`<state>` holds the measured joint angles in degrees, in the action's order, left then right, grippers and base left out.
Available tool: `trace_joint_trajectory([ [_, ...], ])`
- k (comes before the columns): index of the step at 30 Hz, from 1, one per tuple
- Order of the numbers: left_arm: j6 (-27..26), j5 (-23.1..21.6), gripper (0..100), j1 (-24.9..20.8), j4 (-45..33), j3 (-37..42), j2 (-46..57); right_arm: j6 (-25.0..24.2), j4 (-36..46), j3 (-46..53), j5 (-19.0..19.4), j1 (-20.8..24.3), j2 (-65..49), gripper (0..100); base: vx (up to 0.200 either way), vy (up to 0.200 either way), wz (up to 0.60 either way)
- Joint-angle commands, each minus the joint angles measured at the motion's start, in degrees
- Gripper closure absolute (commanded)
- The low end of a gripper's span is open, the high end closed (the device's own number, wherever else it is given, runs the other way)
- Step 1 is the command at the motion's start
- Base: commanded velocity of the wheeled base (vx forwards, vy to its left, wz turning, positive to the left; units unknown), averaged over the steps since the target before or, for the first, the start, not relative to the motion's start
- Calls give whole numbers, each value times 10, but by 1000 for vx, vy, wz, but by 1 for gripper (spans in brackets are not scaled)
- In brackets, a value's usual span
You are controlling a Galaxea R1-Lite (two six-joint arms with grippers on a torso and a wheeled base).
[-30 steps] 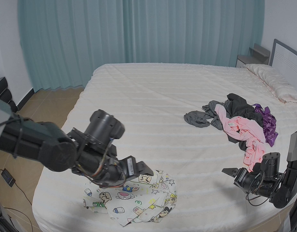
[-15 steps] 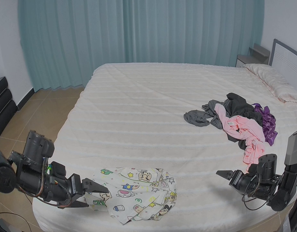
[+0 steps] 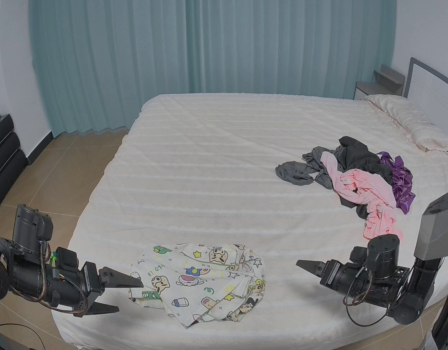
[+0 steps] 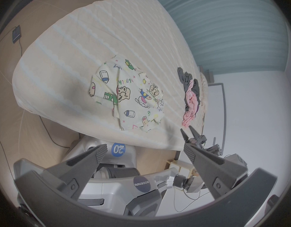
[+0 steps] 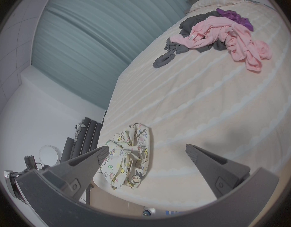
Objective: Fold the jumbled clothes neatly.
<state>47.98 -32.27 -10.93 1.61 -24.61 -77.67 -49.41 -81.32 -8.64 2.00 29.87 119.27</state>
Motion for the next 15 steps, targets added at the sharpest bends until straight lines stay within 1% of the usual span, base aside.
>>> trace_joint_trajectory([
  [1,-1,-21,0,43,19,6,-4,0,42,-59,0,24,7,0,0,200,0],
  [3,-6,-22,0,55,30,5,-16,0,91,-102,0,39,10,0,0,200,0],
  [4,-6,-22,0,55,30,5,-16,-1,94,-104,0,41,11,0,0,200,0],
  [5,-19,-23,0,65,33,6,-30,-2,125,-134,-1,58,12,0,0,200,0],
  [6,-25,-24,0,70,33,6,-35,-2,136,-144,-1,69,12,0,0,200,0],
  [9,-41,-25,0,86,35,4,-50,-2,154,-168,-2,99,13,0,0,200,0],
  [13,-52,-28,0,99,38,2,-66,-1,170,-195,-2,116,21,0,0,200,0],
  [15,-54,-38,0,104,45,4,-73,-1,186,-204,-2,126,31,0,0,200,0],
])
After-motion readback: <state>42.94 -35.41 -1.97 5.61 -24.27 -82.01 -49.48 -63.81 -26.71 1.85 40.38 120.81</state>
